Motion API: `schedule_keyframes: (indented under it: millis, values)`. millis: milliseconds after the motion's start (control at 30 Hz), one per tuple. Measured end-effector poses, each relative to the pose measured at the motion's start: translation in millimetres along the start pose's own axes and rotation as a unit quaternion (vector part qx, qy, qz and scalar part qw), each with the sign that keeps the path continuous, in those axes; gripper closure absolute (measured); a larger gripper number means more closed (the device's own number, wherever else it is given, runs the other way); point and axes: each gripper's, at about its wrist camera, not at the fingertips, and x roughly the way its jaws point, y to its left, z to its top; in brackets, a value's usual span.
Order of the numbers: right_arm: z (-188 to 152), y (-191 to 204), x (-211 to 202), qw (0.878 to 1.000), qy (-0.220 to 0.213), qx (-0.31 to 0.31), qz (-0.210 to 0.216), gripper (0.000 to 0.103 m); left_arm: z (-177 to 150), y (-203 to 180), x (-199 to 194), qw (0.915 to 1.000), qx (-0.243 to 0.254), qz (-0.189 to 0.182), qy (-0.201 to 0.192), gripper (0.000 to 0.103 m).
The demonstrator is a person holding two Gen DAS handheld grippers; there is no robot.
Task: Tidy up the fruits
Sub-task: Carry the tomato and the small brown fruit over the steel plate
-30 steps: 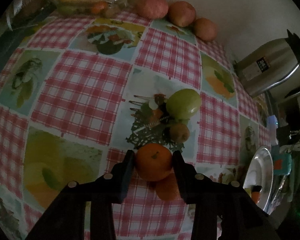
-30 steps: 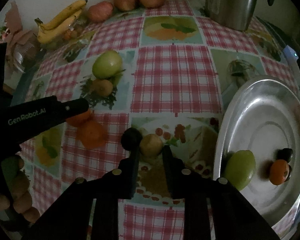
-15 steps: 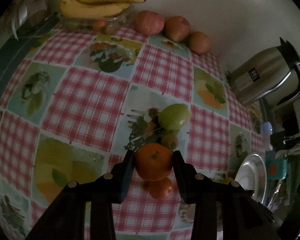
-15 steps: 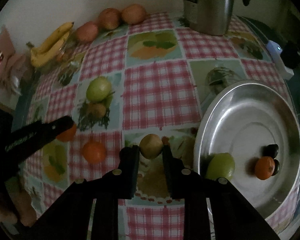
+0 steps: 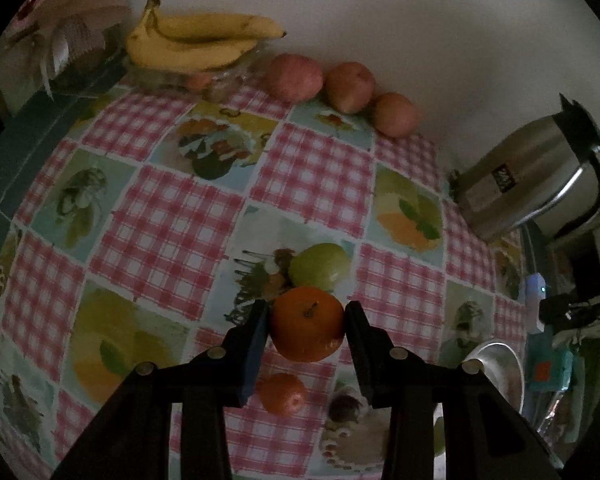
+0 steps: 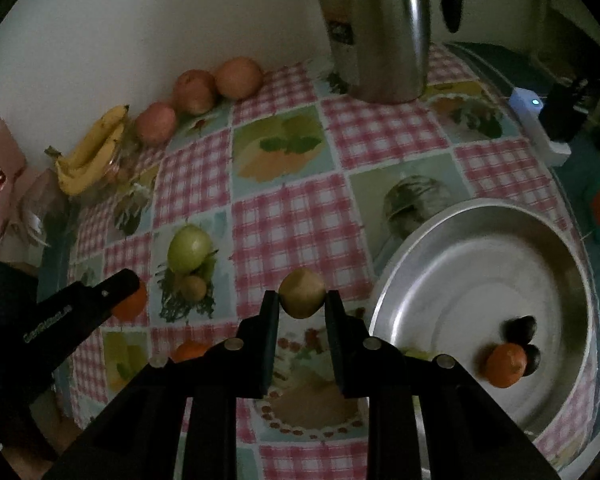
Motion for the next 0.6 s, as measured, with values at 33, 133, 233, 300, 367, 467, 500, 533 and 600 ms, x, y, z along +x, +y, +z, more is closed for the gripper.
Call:
schedule_keyframes:
  millis: [33, 133, 233, 300, 367, 467, 500, 533, 600]
  values:
    - [1, -3, -2, 1.0, -0.002, 0.002, -0.001, 0.079, -3, -2, -2, 1.0, 0.002, 0.001, -0.003, 0.062]
    - [3, -15, -9, 1.0, -0.01, 0.013, -0.004, 0.079, -11, -7, -6, 0.9999, 0.011, 0.009, -0.008, 0.062]
    - [5, -23, -17, 1.0, -0.017, 0.013, -0.018, 0.079, -16, -14, -3, 0.9996, 0.025, 0.015, -0.006, 0.062]
    - [5, -31, -22, 0.999, -0.02, 0.02, -0.016, 0.079, -22, -19, 0, 0.9993, 0.032, 0.021, -0.002, 0.062]
    - [6, -38, -24, 0.999, -0.02, 0.028, -0.013, 0.079, -29, -26, 1, 0.9989, 0.041, 0.021, 0.001, 0.062]
    - [6, -50, -29, 0.999, -0.023, 0.036, -0.024, 0.079, -38, -43, 4, 0.9979, 0.063, 0.014, 0.008, 0.062]
    - [6, -53, -30, 0.999, -0.023, 0.039, -0.026, 0.079, -41, -48, 4, 0.9974, 0.07, 0.011, 0.01, 0.062]
    - [6, -57, -31, 0.998, -0.024, 0.042, -0.029, 0.079, -43, -52, 4, 0.997, 0.076, 0.009, 0.012, 0.061]
    - [5, -69, -34, 0.998, -0.023, 0.052, -0.035, 0.079, -47, -62, 5, 0.996, 0.088, 0.004, 0.016, 0.062]
